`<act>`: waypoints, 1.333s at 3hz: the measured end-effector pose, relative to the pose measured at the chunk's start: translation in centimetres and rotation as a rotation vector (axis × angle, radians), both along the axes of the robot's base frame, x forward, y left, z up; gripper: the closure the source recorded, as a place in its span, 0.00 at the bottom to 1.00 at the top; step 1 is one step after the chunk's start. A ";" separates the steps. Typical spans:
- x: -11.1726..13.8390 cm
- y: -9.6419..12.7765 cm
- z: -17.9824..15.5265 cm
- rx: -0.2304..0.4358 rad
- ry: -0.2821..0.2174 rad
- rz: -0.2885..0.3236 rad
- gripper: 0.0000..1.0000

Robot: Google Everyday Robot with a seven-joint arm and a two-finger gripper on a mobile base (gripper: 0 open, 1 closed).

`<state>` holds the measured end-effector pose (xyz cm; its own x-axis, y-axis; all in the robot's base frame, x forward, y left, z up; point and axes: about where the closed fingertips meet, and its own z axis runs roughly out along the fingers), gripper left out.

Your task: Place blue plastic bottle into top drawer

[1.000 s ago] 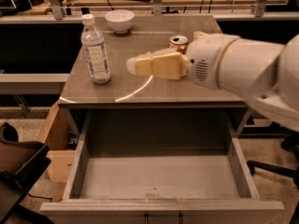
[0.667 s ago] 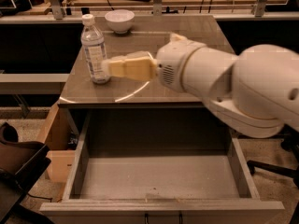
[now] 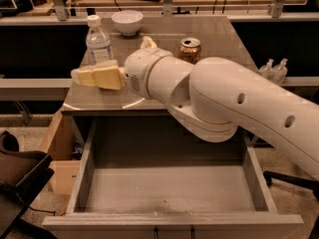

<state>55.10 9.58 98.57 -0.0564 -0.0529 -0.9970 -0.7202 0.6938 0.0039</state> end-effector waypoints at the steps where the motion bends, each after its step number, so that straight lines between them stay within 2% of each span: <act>1: 1.1 2.6 -0.8 0.004 -0.022 0.026 0.00; 2: 2.4 4.2 -1.4 0.010 -0.038 0.044 0.00; 4: 5.4 5.9 -2.0 -0.003 -0.063 0.066 0.00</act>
Offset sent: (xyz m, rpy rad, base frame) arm 0.0425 0.0596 -0.0263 0.0190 -0.0524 0.0602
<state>60.50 15.44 96.56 0.0100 -0.0576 -0.9983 -0.7630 0.6449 -0.0448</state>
